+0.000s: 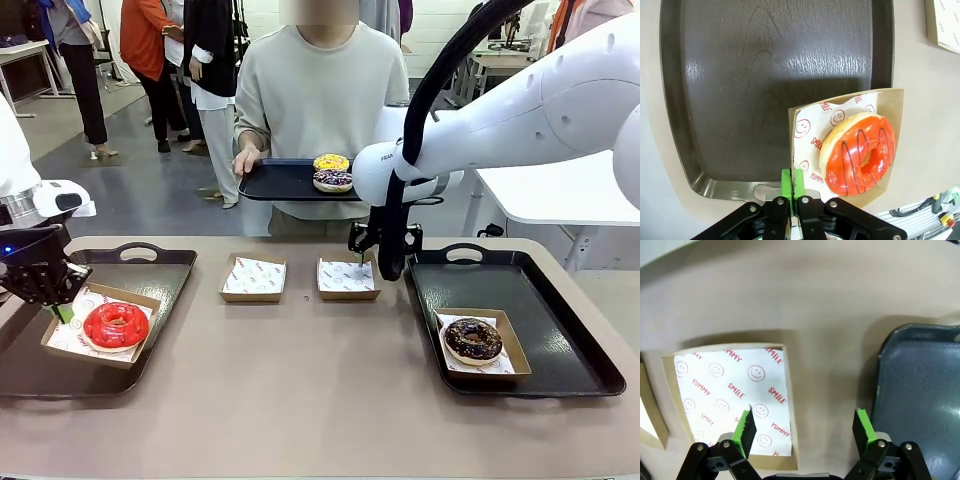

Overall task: Individually package the donuts and arrange them on the tray.
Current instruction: Place the picked Paper togo box on the Handle tray while simultaneously picking up another Paper togo box from the table with the other hand.

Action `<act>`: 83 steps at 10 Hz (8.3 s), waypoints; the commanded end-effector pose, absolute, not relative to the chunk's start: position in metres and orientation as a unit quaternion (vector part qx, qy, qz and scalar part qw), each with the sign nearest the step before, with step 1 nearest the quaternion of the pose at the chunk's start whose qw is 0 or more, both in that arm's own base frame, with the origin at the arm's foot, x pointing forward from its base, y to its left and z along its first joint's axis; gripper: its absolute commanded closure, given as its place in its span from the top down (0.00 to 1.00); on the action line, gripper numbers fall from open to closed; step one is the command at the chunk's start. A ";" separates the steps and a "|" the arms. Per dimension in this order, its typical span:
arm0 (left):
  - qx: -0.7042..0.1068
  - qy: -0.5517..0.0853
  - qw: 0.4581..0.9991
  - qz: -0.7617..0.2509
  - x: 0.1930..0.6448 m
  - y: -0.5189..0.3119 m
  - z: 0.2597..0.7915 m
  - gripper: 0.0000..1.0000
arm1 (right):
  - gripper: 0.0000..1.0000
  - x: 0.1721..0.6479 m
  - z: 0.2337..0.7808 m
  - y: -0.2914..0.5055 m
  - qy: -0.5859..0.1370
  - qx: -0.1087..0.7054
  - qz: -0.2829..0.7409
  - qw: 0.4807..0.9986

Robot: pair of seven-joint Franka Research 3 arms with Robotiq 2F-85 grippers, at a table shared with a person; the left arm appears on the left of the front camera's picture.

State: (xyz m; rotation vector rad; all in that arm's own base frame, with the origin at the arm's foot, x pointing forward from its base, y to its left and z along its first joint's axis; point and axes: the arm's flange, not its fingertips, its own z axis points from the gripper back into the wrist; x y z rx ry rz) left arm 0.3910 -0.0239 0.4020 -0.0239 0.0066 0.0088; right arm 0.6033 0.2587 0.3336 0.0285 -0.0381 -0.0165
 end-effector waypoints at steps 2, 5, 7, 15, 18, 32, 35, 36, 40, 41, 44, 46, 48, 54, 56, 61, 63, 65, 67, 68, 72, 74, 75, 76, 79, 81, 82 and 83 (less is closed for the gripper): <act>-0.003 0.002 1.000 0.015 0.397 -0.020 0.401 0.01 | 1.00 0.602 0.329 0.254 0.012 0.046 0.023 0.999; -0.004 0.002 1.000 0.017 0.399 -0.020 0.399 0.01 | 1.00 0.603 0.324 0.253 0.024 0.057 0.034 0.998; -0.002 0.003 1.000 0.018 0.401 -0.018 0.395 0.01 | 1.00 0.602 0.323 0.254 0.025 0.054 0.035 0.998; -0.002 0.022 1.000 0.002 0.410 -0.016 0.374 0.01 | 1.00 0.604 0.320 0.254 0.027 0.042 0.028 0.998; -0.004 0.025 1.000 0.002 0.409 -0.015 0.369 0.01 | 1.00 0.605 0.317 0.254 0.030 0.038 0.028 0.998; -0.029 0.022 0.999 -0.006 0.400 -0.009 0.374 1.00 | 0.00 0.607 0.315 0.255 0.016 0.023 0.002 1.000; -0.214 -0.026 0.975 -0.047 0.361 0.012 0.404 1.00 | 0.00 0.595 0.356 0.253 -0.003 0.046 -0.001 0.999; -0.284 -0.049 0.956 -0.060 0.343 0.030 0.414 1.00 | 0.00 0.593 0.373 0.252 -0.012 0.050 -0.002 0.999; -0.482 -0.119 0.867 -0.046 0.299 0.119 0.408 1.00 | 0.00 0.593 0.436 0.272 -0.026 0.031 -0.007 0.999; -0.513 -0.121 0.849 -0.036 0.297 0.138 0.400 1.00 | 0.00 0.596 0.444 0.278 -0.020 0.025 -0.011 0.999; -0.564 -0.100 0.820 0.012 0.301 0.189 0.370 1.00 | 0.00 0.599 0.457 0.292 -0.004 0.019 -0.006 1.000; -0.597 -0.106 0.795 0.037 0.301 0.216 0.355 1.00 | 0.00 0.601 0.457 0.294 0.000 0.021 -0.009 1.000; -0.610 -0.124 0.780 0.062 0.294 0.234 0.350 1.00 | 0.00 0.602 0.456 0.293 -0.002 0.024 -0.014 1.000; -0.606 -0.116 0.782 0.087 0.288 0.244 0.346 1.00 | 0.00 0.600 0.452 0.290 0.000 0.032 -0.007 0.999; -0.606 -0.116 0.782 0.087 0.288 0.244 0.346 1.00 | 0.00 0.600 0.452 0.290 0.000 0.032 -0.007 0.999; -0.606 -0.116 0.782 0.087 0.288 0.244 0.346 1.00 | 0.00 0.600 0.452 0.290 0.000 0.032 -0.007 0.999; -0.606 -0.116 0.782 0.087 0.288 0.244 0.346 1.00 | 0.00 0.600 0.452 0.290 0.000 0.032 -0.007 0.999; -0.606 -0.116 0.782 0.087 0.288 0.244 0.346 1.00 | 0.00 0.600 0.452 0.290 0.000 0.032 -0.007 0.999; -0.606 -0.116 0.782 0.087 0.288 0.244 0.346 1.00 | 0.00 0.600 0.452 0.290 0.000 0.032 -0.007 0.999; -0.606 -0.116 0.782 0.087 0.288 0.244 0.346 1.00 | 0.00 0.600 0.452 0.290 0.000 0.032 -0.007 0.999; -0.606 -0.116 0.782 0.087 0.288 0.244 0.346 1.00 | 0.00 0.600 0.452 0.290 0.000 0.032 -0.007 0.999; -0.606 -0.116 0.782 0.087 0.288 0.244 0.346 1.00 | 0.00 0.600 0.452 0.290 0.000 0.032 -0.007 0.999; -0.606 -0.116 0.782 0.087 0.288 0.244 0.346 1.00 | 0.00 0.600 0.452 0.290 0.000 0.032 -0.007 0.999; -0.606 -0.116 0.782 0.087 0.288 0.244 0.346 1.00 | 0.00 0.600 0.452 0.290 0.000 0.032 -0.007 0.999; -0.606 -0.116 0.782 0.087 0.288 0.244 0.346 1.00 | 0.00 0.600 0.452 0.290 0.000 0.032 -0.007 0.999; -0.606 -0.116 0.782 0.087 0.288 0.244 0.346 1.00 | 0.00 0.600 0.452 0.290 0.000 0.032 -0.007 0.999; -0.606 -0.116 0.782 0.087 0.288 0.244 0.346 1.00 | 0.00 0.600 0.452 0.290 0.000 0.032 -0.007 0.999; -0.604 -0.115 0.784 0.088 0.290 0.242 0.345 1.00 | 0.02 0.601 0.450 0.291 0.001 0.033 -0.006 0.999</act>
